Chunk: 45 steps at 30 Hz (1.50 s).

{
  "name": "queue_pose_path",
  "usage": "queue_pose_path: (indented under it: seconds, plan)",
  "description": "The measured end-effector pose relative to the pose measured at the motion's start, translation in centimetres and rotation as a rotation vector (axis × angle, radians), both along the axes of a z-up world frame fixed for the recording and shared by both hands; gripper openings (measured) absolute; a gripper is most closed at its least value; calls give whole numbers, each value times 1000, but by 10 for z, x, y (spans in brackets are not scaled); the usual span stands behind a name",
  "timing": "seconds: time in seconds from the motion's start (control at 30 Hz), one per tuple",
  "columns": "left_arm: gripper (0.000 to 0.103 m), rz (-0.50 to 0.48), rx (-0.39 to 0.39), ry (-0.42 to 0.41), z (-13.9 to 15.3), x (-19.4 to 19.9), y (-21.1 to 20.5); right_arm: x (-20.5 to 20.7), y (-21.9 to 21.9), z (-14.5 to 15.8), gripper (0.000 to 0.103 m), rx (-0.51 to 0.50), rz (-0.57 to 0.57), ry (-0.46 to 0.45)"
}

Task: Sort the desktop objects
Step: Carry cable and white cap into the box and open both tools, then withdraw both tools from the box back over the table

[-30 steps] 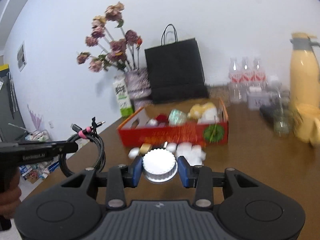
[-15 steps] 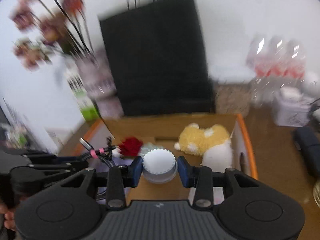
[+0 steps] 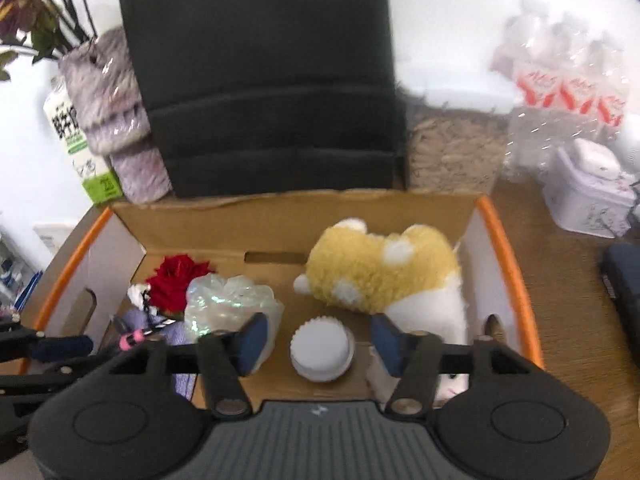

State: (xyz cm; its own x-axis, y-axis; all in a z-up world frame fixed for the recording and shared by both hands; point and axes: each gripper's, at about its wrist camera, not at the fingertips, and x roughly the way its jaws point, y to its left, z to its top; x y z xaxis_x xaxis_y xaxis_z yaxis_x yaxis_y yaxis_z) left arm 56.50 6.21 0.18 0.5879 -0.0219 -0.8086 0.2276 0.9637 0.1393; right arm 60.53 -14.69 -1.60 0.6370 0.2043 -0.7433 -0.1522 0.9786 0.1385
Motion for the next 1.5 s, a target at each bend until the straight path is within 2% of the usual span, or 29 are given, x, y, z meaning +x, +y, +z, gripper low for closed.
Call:
queue_pose_path:
  seconds: [0.1,0.17,0.23,0.3,0.43,0.5,0.67,0.77,0.83,0.87,0.93,1.03,1.1,1.17,1.23,1.27,1.33,1.5]
  plan:
    - [24,24,-12,-41,27,-11,3,-12,-4,17,59,0,9,-13]
    - [32,57,-31,-56,45,-21,7,-23,-7,31,62,-8,1,-26]
    - [37,100,-53,-81,61,-35,10,-34,-10,43,66,-3,-1,-21]
    - [37,151,-58,-106,70,-51,12,-52,-13,54,72,-12,18,-10]
    - [42,223,-138,-65,73,-84,26,-98,-23,65,74,-60,64,-10]
    - [43,256,-140,-44,74,-104,28,-125,-33,71,74,-58,61,-9]
    - [56,206,-113,-154,83,-183,16,-198,-60,85,81,-8,60,-61]
    - [59,165,-173,-222,90,-233,6,-246,-70,89,82,19,72,-106]
    - [64,134,-243,-253,92,-268,-1,-278,-72,88,83,38,88,-120]
    - [72,111,-259,-267,91,-282,-6,-295,-73,86,83,49,109,-125]
    - [79,41,-255,-299,87,-314,-14,-327,-75,80,83,67,157,-128]
    - [79,40,-235,-324,73,-364,-22,-374,-80,69,84,75,186,-119]
    - [83,21,-235,-362,63,-397,-30,-408,-85,62,86,76,176,-142]
    - [90,-6,-156,-440,53,-427,-42,-439,-88,55,89,78,160,-176]
    - [90,-11,-83,-506,45,-450,-51,-459,-88,46,89,63,156,-184]
    - [91,-12,-76,-520,42,-459,-53,-470,-87,41,89,51,151,-190]
    - [93,-17,-104,-522,34,-475,-55,-488,-83,32,89,16,162,-204]
    - [97,-42,-164,-485,7,-501,-50,-532,-76,22,90,-119,148,-328]
